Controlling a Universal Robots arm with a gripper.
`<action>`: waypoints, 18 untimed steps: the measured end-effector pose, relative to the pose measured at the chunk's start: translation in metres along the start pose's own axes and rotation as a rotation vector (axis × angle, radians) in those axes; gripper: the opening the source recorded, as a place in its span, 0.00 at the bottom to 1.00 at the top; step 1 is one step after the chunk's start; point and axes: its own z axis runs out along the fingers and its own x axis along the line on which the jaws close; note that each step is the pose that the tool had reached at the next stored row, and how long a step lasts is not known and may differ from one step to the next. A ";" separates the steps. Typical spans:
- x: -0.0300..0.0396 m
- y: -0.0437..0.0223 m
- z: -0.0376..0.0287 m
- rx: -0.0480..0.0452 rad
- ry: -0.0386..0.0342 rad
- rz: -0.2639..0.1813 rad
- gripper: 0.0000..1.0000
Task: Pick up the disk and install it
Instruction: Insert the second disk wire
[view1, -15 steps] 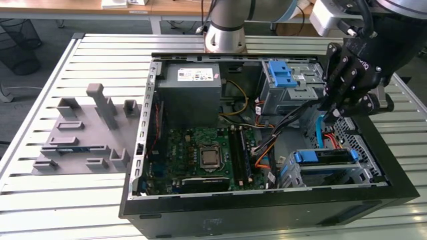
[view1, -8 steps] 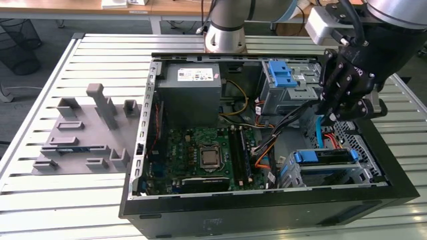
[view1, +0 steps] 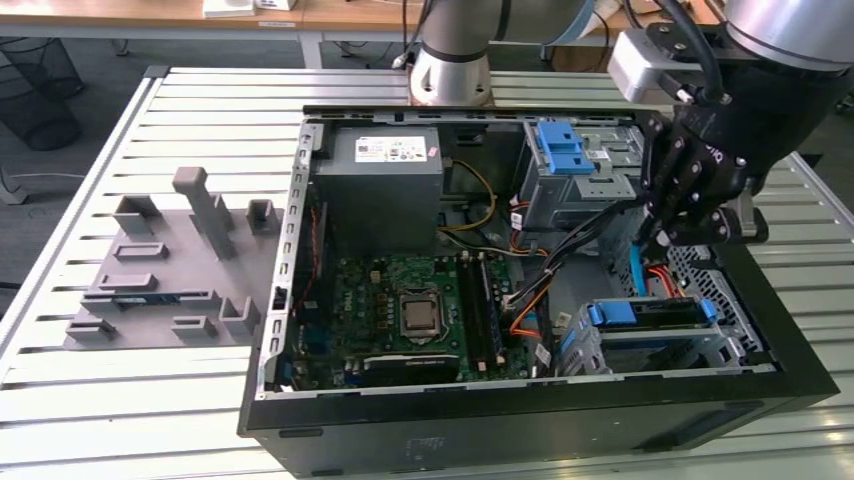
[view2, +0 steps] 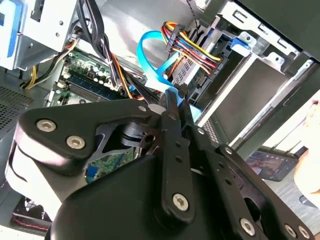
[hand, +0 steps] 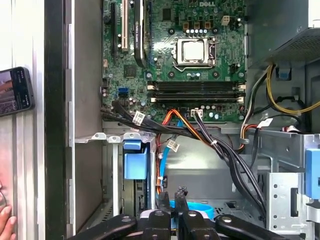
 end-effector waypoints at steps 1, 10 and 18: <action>0.0004 -0.0002 0.0003 0.0000 -0.0007 0.000 0.16; 0.0150 -0.0008 0.0126 0.0005 -0.0141 0.000 0.16; 0.0264 -0.0011 0.0224 0.0006 -0.0143 0.000 0.16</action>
